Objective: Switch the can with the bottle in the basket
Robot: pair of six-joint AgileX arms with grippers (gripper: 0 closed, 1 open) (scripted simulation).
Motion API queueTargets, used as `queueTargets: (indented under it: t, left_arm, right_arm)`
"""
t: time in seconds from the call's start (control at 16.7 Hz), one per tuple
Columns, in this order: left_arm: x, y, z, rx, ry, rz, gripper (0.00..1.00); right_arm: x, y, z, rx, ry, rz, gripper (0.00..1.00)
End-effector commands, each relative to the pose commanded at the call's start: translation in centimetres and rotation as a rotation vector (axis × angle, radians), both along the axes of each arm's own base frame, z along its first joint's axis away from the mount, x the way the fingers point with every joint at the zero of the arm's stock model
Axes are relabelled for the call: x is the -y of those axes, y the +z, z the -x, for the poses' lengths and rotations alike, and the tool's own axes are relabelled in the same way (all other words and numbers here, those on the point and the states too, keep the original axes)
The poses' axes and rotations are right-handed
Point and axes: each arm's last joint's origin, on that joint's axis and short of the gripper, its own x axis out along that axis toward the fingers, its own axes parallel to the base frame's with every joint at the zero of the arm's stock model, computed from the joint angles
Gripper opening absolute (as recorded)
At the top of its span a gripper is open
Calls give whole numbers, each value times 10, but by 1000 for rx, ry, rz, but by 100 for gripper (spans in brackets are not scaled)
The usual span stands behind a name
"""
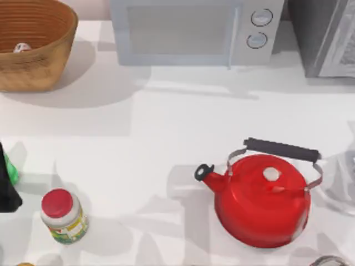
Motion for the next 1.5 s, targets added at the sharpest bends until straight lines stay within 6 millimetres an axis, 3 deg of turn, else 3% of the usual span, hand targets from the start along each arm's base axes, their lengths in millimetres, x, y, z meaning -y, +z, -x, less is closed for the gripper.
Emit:
queueTargets:
  t: [0.18,0.36,0.6,0.78,0.96,1.14,1.32,1.5]
  left_arm:
    - [0,2,0,-3,2,0,100]
    - [-1,21,-1,-31,11,-3,100]
    - [-3,71,-12,-133,18,-10,100]
    - [-5,115,-38,-252,16,-16,100]
    - [-9,155,-83,-399,11,-19,100]
    - [-15,179,-146,-563,5,-18,100]
    - [-23,181,-218,-732,-3,-12,100]
    - [-32,159,-287,-894,-13,-3,100]
  right_arm:
    - [0,0,0,0,0,0,100]
    - [0,0,0,0,0,0,100]
    - [0,0,0,0,0,0,100]
    - [0,0,0,0,0,0,100]
    - [0,0,0,0,0,0,100]
    - [0,0,0,0,0,0,100]
    - [0,0,0,0,0,0,100]
    - [0,0,0,0,0,0,100]
